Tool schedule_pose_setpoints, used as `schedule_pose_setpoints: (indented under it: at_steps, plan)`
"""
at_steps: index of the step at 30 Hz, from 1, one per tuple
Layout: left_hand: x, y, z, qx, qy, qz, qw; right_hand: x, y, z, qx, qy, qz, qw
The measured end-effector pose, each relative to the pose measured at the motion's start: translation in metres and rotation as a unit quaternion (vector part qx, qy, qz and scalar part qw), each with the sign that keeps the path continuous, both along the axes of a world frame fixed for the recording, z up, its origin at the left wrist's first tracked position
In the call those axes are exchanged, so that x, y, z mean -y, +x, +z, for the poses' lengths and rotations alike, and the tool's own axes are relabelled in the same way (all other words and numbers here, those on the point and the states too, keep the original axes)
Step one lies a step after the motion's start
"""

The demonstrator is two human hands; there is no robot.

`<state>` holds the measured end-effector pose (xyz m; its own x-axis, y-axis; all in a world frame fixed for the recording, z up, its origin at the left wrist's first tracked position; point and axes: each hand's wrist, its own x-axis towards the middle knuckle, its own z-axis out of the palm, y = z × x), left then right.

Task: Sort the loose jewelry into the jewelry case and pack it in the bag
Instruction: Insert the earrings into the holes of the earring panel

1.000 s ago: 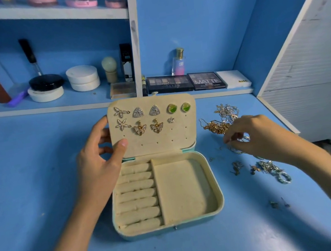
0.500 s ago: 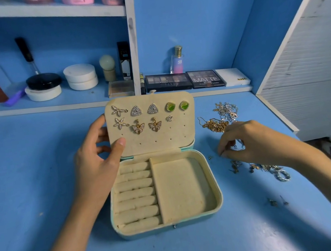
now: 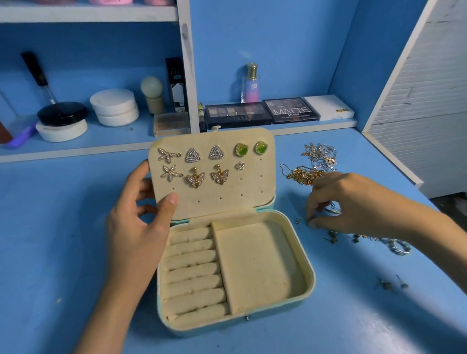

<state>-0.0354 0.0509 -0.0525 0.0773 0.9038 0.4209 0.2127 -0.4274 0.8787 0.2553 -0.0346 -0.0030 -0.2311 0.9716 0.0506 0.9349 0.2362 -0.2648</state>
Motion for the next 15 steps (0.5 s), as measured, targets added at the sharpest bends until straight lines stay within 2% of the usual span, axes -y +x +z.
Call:
schedule_pose_setpoints:
  at_steps: [5,10,15]
  plan:
    - [0.001,0.000,0.001,0.001,-0.003,0.004,1.000,0.002,-0.004,-0.001,0.025,0.009,-0.033,0.999]
    - [0.001,0.000,0.000,0.002,-0.006,0.004,1.000,0.006,-0.013,-0.001,0.087,0.018,-0.069,0.994]
    - [0.001,0.001,0.001,0.002,-0.007,0.000,1.000,0.010,-0.020,-0.002,0.104,0.027,-0.100,0.989]
